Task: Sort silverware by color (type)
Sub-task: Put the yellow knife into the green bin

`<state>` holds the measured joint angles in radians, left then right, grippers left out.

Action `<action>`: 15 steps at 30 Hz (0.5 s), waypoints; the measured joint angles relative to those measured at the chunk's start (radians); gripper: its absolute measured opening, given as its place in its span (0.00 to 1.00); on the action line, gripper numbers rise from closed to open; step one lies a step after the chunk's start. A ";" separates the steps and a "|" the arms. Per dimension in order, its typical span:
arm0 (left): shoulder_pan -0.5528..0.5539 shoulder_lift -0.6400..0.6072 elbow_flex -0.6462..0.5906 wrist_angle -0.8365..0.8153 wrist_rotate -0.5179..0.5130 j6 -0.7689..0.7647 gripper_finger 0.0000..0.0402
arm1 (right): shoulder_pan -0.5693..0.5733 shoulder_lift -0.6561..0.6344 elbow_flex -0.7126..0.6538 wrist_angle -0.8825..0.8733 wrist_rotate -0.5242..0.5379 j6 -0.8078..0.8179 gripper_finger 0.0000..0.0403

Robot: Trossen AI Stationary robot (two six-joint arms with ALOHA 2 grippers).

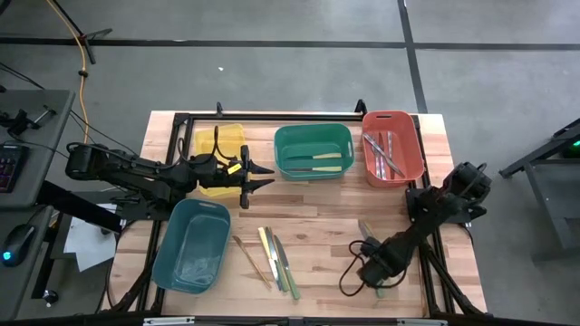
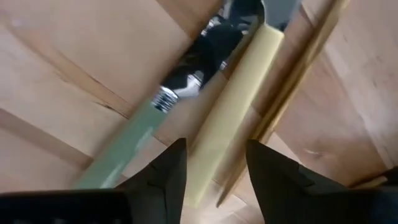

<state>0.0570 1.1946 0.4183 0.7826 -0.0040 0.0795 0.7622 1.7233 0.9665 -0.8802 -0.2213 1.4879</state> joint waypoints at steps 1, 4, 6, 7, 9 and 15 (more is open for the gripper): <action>0.000 0.000 0.000 0.000 0.000 0.000 0.25 | 0.000 0.000 0.000 0.009 0.005 0.000 0.35; 0.000 0.000 0.000 0.000 0.000 0.000 0.25 | -0.001 0.000 0.000 0.017 0.008 0.005 0.32; 0.000 0.000 0.000 0.000 0.000 0.000 0.25 | 0.000 0.005 0.000 0.025 0.008 0.022 0.29; 0.000 0.000 0.000 0.000 0.000 0.000 0.25 | 0.000 0.011 0.000 0.027 0.008 0.029 0.28; 0.000 0.000 0.000 0.000 0.000 0.000 0.25 | 0.000 0.029 0.002 0.042 0.002 0.031 0.27; 0.000 0.000 0.000 0.000 0.000 0.001 0.25 | -0.004 0.069 0.006 0.045 -0.018 0.013 0.25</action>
<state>0.0570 1.1946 0.4183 0.7822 -0.0036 0.0801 0.7581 1.7927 0.9722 -0.8351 -0.2389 1.5013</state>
